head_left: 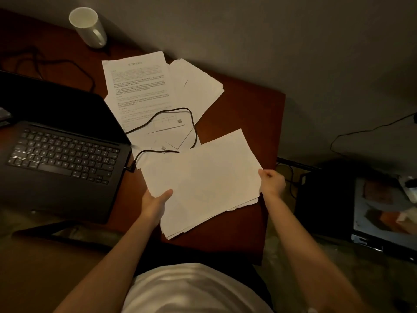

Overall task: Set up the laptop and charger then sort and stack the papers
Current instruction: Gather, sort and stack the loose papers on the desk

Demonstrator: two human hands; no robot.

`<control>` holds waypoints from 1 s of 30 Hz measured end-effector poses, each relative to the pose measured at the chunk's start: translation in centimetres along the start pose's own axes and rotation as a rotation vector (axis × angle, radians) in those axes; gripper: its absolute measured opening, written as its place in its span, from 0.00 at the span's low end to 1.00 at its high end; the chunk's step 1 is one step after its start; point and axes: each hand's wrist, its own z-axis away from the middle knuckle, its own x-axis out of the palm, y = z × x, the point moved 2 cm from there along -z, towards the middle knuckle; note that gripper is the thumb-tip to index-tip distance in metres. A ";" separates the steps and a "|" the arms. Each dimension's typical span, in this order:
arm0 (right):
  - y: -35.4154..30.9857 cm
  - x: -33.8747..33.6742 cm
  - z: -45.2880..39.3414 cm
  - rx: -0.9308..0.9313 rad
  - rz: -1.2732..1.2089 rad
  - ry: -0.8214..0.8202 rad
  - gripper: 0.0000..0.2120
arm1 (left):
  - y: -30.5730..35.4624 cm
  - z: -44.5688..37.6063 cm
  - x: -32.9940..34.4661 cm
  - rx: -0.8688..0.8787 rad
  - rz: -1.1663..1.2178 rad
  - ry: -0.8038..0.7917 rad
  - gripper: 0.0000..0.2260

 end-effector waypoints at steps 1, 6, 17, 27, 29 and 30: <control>-0.3 -0.2 -0.3 -0.057 0.045 0.025 0.08 | -0.1 0.0 0.0 0.001 -0.005 0.002 0.18; -2.3 -3.8 -0.8 -0.196 -0.009 0.352 0.11 | -0.4 -0.2 -0.1 0.004 0.016 0.000 0.18; -7.0 -9.3 1.1 -0.310 -0.617 0.651 0.08 | -0.5 -0.4 -0.2 0.025 -0.025 -0.013 0.20; -8.3 -8.7 2.1 -0.105 -0.840 0.676 0.10 | -0.3 -0.5 -0.5 0.031 -0.013 -0.054 0.23; -9.2 -9.3 1.5 -0.109 -0.908 0.661 0.09 | -0.3 -0.5 -0.5 0.021 -0.004 -0.059 0.23; -9.6 -9.5 1.1 -0.105 -0.943 0.649 0.08 | -0.2 -0.4 -0.5 0.012 0.000 -0.066 0.22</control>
